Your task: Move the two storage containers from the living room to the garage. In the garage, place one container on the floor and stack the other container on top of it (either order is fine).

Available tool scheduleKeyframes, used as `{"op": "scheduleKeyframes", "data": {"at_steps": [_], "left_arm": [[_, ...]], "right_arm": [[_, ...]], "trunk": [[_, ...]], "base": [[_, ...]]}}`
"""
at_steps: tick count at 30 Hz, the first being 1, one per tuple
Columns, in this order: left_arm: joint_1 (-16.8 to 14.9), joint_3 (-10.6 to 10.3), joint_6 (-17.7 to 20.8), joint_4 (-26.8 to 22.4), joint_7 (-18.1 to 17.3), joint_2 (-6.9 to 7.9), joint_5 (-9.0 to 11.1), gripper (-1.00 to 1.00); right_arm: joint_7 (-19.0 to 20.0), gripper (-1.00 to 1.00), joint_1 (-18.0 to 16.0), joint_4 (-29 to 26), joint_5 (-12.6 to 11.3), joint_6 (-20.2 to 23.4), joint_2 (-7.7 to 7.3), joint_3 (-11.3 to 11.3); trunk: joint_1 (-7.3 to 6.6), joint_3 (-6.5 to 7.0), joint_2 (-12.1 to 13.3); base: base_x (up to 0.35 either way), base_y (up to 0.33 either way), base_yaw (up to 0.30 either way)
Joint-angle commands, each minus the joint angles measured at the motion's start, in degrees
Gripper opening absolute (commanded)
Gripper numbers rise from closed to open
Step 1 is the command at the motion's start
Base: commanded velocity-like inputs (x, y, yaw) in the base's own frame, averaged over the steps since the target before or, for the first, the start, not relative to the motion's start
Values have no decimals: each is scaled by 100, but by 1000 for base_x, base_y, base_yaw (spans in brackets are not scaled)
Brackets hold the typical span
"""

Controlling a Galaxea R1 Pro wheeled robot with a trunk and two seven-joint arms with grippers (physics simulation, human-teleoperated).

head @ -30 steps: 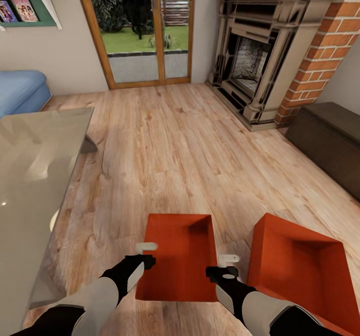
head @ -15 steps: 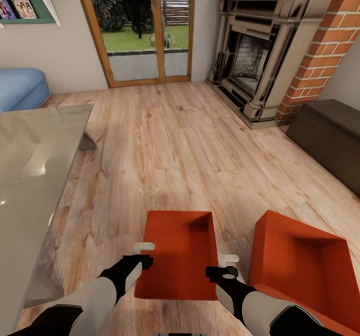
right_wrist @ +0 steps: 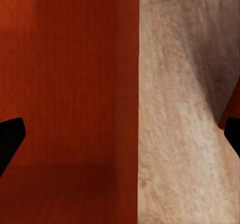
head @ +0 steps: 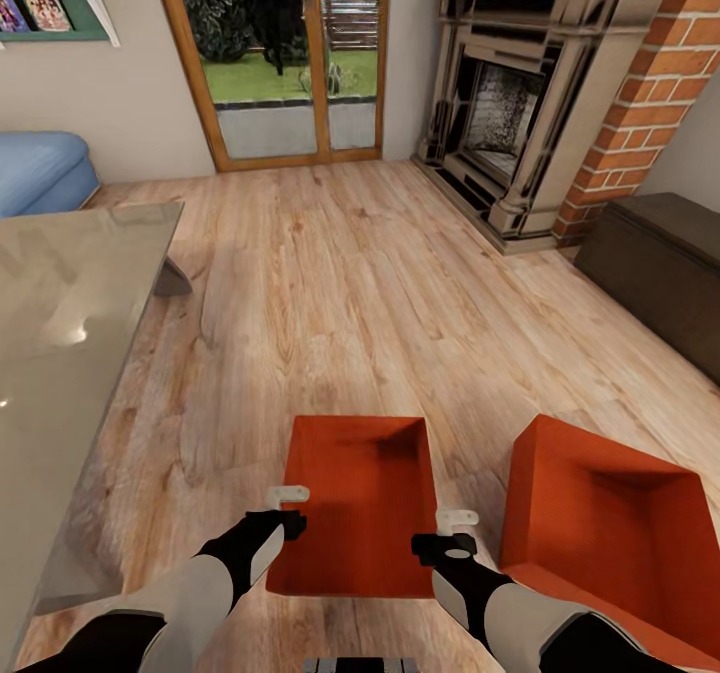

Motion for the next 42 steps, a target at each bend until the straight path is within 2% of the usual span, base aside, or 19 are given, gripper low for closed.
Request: {"op": "scheduleKeyframes", "data": {"at_steps": [1, 3, 7, 40, 42], "left_arm": [[0, -9, 33, -11, 23, -1, 22, 100], [0, -10, 33, -15, 23, -1, 22, 100], [0, -12, 33, -19, 30, -1, 16, 100], [0, -8, 33, -19, 23, 16, 31, 100], [0, -8, 33, -19, 25, 16, 31, 100]], "right_arm": [[-14, 100, -3, 4, -60, -21, 2, 49], [-14, 100, -3, 4, -60, -21, 2, 48], [-14, 100, -3, 4, -60, -21, 2, 48], [-14, 100, -3, 4, -42, -21, -60, 58], [-14, 100, -3, 4, -42, -21, -60, 58]], "trunk": [[22, -22, -43], [66, -58, -123], [66, -58, -123], [790, -650, -1447], [790, -650, -1447]], "base": [[0, 0, 0], [0, 0, 0], [0, 0, 0], [0, 0, 0], [0, 0, 0]]}}
